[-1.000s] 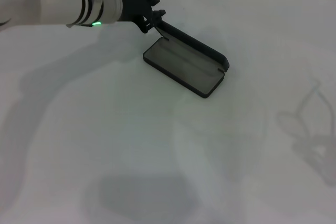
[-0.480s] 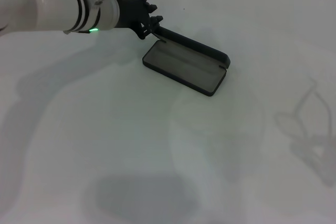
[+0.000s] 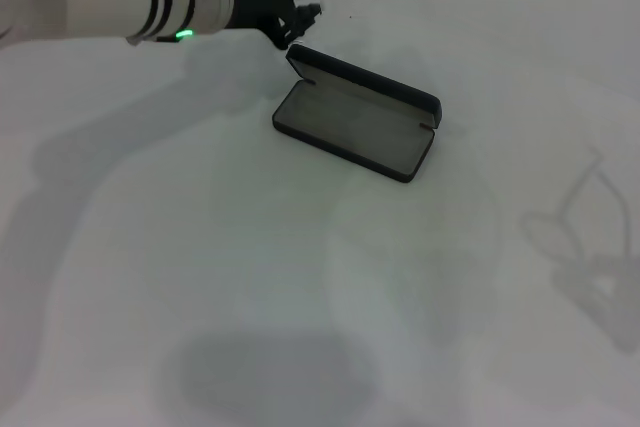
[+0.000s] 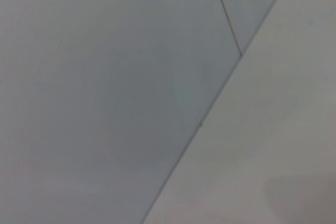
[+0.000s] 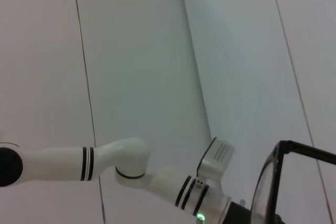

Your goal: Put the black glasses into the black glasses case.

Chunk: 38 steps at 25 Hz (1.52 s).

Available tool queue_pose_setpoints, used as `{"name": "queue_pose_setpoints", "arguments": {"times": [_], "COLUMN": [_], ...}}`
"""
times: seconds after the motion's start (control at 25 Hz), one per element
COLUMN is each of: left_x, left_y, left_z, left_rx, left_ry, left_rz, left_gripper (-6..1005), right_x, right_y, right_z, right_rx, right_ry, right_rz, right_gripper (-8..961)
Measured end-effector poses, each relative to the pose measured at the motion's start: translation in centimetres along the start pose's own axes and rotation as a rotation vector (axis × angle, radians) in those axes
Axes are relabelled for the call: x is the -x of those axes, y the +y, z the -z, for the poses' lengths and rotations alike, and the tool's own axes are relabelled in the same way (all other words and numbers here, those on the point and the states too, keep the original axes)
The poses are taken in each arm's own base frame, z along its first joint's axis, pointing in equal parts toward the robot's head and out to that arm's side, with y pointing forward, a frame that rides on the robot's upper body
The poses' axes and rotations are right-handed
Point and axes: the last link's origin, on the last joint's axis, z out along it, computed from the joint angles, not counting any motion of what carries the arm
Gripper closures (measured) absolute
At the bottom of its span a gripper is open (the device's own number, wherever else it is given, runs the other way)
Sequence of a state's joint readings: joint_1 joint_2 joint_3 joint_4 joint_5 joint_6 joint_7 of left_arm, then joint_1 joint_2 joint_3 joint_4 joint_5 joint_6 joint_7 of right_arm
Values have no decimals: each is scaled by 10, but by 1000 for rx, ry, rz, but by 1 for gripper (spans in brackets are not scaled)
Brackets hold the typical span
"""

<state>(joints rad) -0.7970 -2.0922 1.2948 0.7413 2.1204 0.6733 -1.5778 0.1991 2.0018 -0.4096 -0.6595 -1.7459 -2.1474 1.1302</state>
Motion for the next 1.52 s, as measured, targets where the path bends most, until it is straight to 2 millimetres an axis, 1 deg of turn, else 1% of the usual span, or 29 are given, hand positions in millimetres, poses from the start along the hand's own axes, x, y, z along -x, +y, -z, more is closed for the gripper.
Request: {"name": "queue_pose_setpoints", "arguments": {"times": [0.24, 0.4, 0.68, 0.8, 1.52], "left_x": [-3, 1, 15, 16, 22], "left_y": [-9, -10, -1, 3, 16], "left_z": [9, 9, 3, 0, -1], "left_rx": [-40, -48, -17, -1, 51], "left_ry": [24, 17, -27, -34, -46], "left_rz": [19, 25, 28, 15, 27], "left_gripper": [737, 736, 736, 736, 735], "right_x": [0, 0, -1, -2, -5], "right_y": [0, -1, -9, -8, -3], "right_z": [0, 0, -13, -14, -11], "right_rx": [-2, -3, 22, 25, 20], "right_ry": [0, -1, 8, 13, 6], "right_rz": [1, 2, -2, -7, -19], "right_gripper": [836, 836, 836, 836, 835]}}
